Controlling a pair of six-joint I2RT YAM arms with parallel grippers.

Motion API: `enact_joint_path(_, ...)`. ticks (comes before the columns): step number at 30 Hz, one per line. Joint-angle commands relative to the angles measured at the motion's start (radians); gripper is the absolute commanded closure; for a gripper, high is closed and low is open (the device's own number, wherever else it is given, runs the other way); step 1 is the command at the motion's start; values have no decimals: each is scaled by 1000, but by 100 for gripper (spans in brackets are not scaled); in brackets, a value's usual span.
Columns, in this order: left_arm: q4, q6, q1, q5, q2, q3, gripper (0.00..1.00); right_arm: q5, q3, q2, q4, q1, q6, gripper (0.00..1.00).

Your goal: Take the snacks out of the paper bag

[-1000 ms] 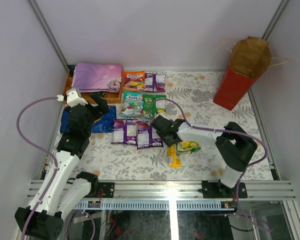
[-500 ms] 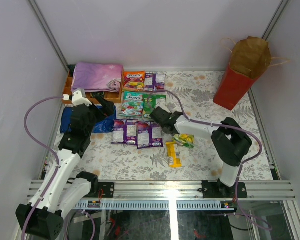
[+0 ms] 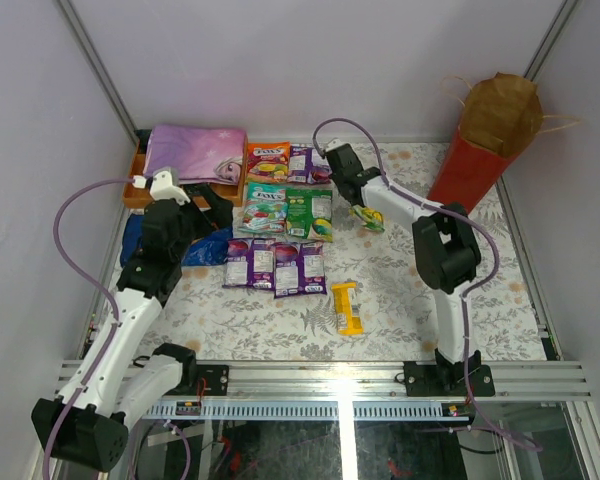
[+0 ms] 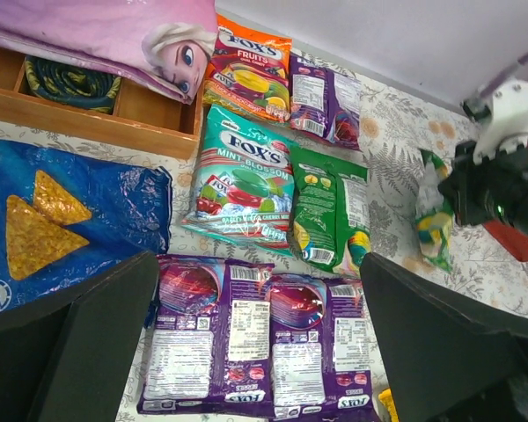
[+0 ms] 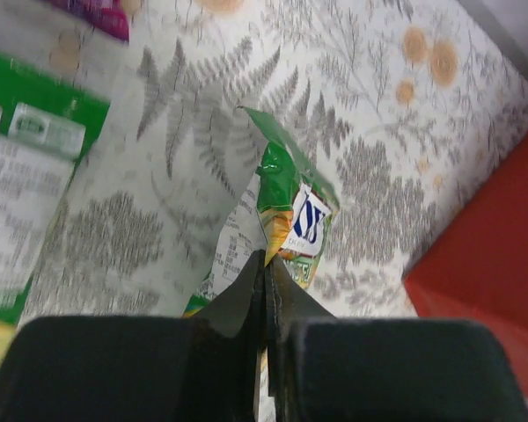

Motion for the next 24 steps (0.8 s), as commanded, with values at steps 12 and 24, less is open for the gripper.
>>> enact_joint_path(12, -4, 71, 6, 27, 37, 76, 0, -309, 445, 156, 10, -90, -149, 17)
enact_joint_path(24, 8, 80, 6, 71, 55, 62, 0, -652, -52, -132, 348, -241, 304, 72)
